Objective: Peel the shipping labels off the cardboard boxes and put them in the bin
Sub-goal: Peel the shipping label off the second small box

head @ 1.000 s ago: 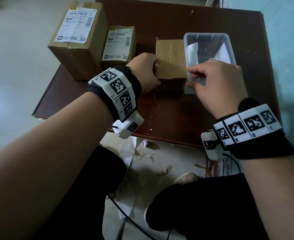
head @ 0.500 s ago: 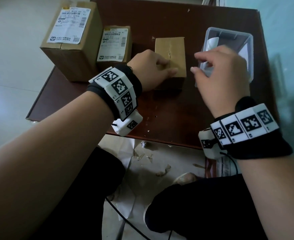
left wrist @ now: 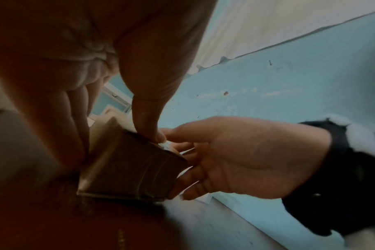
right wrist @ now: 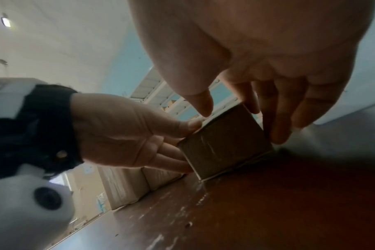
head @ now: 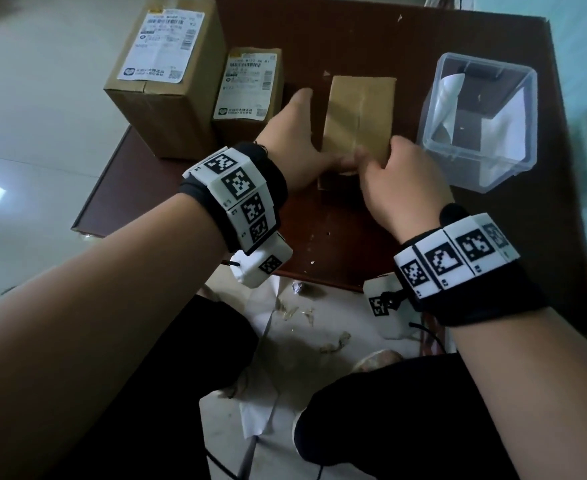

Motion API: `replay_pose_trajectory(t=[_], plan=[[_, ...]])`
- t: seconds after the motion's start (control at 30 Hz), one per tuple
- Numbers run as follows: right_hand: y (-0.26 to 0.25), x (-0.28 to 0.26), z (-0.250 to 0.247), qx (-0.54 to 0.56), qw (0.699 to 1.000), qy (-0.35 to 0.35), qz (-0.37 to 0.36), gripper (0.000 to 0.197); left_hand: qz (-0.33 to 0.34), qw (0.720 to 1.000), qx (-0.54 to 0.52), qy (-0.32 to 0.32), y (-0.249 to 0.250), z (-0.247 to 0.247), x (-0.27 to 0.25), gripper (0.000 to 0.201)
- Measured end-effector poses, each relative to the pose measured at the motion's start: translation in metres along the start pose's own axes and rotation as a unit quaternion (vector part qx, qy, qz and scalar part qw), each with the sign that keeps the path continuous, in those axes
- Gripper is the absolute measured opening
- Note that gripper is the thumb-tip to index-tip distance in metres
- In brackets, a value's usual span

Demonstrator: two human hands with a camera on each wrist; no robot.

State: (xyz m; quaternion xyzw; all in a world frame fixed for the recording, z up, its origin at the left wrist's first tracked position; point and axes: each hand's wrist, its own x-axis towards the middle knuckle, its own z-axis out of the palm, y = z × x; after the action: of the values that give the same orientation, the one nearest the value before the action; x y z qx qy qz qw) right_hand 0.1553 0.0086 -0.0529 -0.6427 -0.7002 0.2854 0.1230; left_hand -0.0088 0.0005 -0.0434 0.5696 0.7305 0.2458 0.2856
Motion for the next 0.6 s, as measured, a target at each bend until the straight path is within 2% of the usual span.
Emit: replay_pose_trajectory(t=[0.17,0.23,0.33,0.47,0.6], plan=[[-0.004,0.007,-0.001,0.086,0.995,0.011,0.039,0.050,-0.024,0.996,-0.053,-0.066,0.000,0.001,-0.004,0.064],[-0.007,0.007,-0.003,0.114,0.993,0.009,0.042,0.051,-0.026,0.994,-0.087,-0.060,0.003,0.001,-0.005,0.047],[-0.013,0.003,-0.011,0.139,0.990,0.015,0.035,0.064,-0.034,0.985,-0.167,-0.015,0.011,-0.003,-0.006,0.030],[-0.021,-0.004,-0.020,0.192,0.980,0.048,0.009,0.066,-0.043,0.966,-0.252,0.032,0.023,-0.008,-0.007,0.047],[-0.027,-0.009,-0.023,0.234,0.970,0.049,-0.040,0.059,-0.055,0.947,-0.311,0.062,0.036,-0.006,-0.014,0.040]])
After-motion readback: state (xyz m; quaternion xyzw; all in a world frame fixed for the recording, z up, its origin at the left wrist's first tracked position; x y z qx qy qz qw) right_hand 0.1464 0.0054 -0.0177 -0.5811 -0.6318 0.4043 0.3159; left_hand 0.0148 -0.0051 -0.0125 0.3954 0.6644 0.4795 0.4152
